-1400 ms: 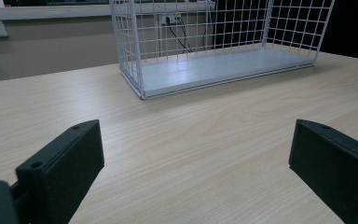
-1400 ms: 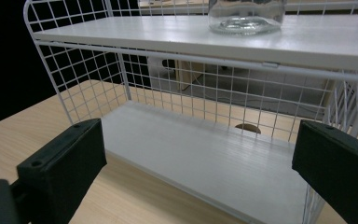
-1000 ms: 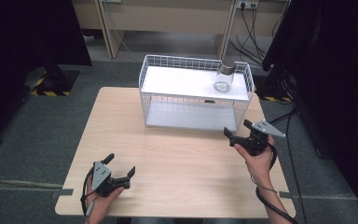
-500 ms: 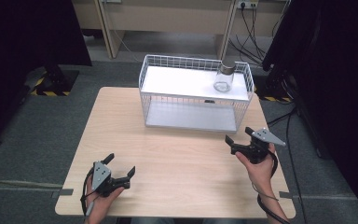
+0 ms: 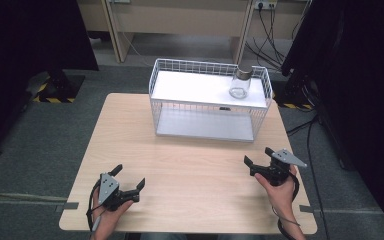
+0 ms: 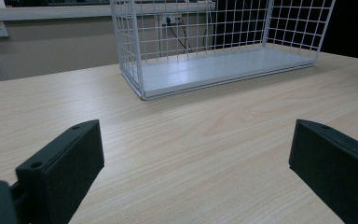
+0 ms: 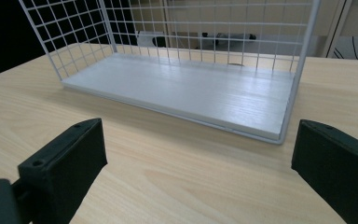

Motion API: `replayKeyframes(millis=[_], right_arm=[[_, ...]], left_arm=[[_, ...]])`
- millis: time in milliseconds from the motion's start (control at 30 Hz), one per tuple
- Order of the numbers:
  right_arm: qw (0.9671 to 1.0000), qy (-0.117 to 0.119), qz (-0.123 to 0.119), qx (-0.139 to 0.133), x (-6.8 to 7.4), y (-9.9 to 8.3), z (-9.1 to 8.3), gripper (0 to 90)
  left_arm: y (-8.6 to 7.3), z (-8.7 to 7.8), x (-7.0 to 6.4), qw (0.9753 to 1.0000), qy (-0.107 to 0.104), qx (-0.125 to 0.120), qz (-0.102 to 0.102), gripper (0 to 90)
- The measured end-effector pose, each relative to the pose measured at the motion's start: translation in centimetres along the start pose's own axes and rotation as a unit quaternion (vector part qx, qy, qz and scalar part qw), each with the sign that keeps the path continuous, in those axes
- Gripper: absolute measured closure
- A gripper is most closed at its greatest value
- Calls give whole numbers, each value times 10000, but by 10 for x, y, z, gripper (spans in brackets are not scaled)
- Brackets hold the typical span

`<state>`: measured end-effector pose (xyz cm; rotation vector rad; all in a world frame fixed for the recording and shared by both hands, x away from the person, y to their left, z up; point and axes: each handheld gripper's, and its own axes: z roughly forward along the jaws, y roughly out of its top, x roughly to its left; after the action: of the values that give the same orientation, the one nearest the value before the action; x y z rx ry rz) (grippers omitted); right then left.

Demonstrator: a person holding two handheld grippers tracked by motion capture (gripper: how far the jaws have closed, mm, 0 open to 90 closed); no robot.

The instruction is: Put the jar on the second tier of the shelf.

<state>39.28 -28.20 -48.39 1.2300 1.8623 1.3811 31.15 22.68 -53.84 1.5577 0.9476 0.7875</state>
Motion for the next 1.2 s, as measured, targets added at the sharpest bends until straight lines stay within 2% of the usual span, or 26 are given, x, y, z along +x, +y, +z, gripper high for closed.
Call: replayKeyframes(millis=[1200], right_arm=[[9996, -213, 148, 100, -12, -34, -15, 33]], left_arm=[[0, 0, 0, 10000, 8, 3, -7, 28]])
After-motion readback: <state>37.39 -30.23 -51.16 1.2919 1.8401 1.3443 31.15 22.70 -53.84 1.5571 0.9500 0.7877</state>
